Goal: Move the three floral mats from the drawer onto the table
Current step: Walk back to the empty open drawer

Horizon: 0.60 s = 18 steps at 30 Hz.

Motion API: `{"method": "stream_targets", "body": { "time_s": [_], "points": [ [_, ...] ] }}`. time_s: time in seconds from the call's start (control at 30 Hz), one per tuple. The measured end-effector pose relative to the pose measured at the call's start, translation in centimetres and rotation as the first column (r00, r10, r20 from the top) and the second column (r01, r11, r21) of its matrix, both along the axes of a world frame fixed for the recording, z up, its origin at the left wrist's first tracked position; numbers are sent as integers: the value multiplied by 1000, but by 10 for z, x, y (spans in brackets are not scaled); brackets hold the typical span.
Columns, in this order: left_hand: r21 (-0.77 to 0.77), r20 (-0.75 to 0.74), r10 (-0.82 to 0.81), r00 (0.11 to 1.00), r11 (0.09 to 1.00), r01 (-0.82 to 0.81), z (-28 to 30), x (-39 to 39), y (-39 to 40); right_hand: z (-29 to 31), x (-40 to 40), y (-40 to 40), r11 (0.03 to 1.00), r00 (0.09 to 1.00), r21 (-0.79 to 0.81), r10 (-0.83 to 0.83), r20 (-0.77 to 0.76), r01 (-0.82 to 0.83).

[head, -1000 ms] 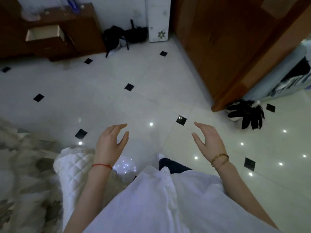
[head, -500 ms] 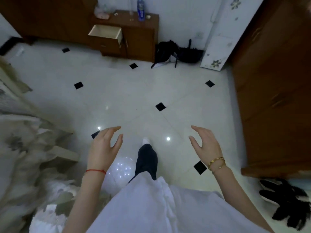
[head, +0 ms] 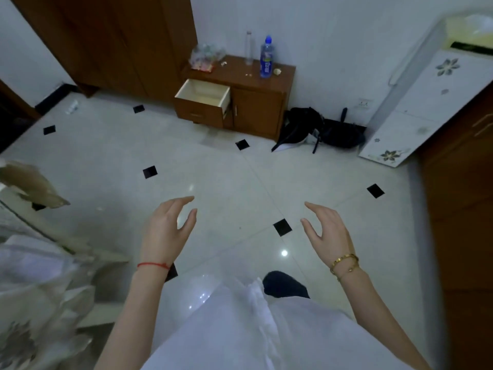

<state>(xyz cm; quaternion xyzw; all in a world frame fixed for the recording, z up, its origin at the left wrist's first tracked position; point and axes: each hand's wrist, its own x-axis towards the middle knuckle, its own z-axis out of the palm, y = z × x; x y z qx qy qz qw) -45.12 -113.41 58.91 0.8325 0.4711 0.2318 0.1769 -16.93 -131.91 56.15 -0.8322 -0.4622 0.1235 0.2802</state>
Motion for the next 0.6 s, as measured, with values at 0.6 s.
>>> {"method": "stream_targets", "body": {
  "time_s": [0.6],
  "points": [
    [-35, -2, 135, 991, 990, -135, -18, 137, 369, -16, 173, 417, 987, 989, -54, 148, 2, -148]
  ]
}}
